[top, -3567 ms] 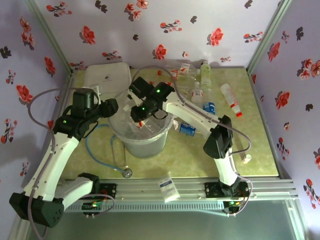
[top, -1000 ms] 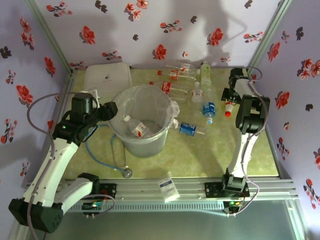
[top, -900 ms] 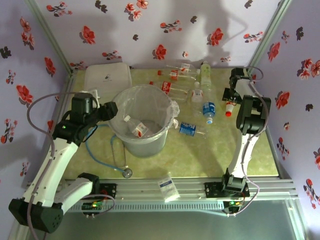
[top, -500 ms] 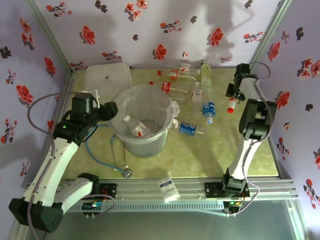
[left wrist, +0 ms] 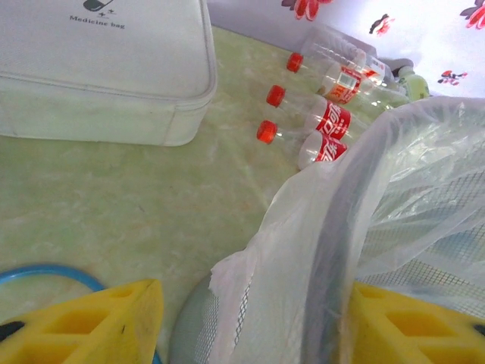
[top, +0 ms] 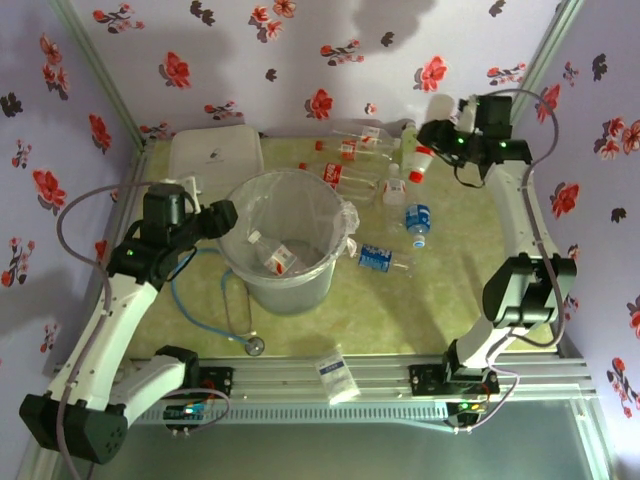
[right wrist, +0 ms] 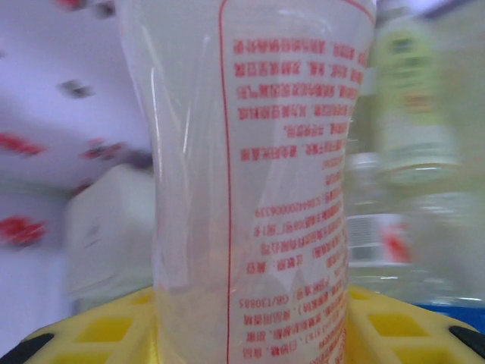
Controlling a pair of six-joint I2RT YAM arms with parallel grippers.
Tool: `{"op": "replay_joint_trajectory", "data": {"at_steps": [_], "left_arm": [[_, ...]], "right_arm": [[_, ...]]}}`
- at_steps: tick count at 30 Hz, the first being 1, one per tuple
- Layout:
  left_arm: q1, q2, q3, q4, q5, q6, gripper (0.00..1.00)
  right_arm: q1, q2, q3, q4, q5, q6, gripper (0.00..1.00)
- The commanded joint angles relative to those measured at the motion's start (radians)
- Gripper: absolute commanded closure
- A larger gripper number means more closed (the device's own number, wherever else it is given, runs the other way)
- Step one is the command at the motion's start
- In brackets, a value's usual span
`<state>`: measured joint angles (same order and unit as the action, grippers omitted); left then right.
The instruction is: Put the plastic bottles in the bin
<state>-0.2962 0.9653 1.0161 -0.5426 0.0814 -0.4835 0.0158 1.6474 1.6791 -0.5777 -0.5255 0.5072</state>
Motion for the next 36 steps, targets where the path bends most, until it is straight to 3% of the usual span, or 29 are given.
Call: {"op": "replay_joint_trajectory", "data": {"at_steps": [1,6,13,22,36], "left_arm": [[0.003,0.035,-0.030,-0.008,0.028,0.030,0.40],[0.003,0.053,-0.025,0.003,0.035,0.030,0.40],[0.002,0.061,-0.028,0.016,0.040,0.019,0.41],[0.002,0.085,-0.021,0.042,0.040,0.009,0.41],[0.002,0.105,-0.053,0.101,0.043,-0.025,0.41]], "right_arm": [[0.095,-0.032,0.008,0.085,-0.183,0.114,0.51],[0.293,-0.038,0.091,0.022,-0.144,0.073,0.51],[0.555,0.013,0.203,-0.178,0.090,-0.133,0.50],[0.789,0.135,0.315,-0.412,0.343,-0.326,0.49],[0.922,0.245,0.202,-0.382,0.392,-0.268,0.49]]}}
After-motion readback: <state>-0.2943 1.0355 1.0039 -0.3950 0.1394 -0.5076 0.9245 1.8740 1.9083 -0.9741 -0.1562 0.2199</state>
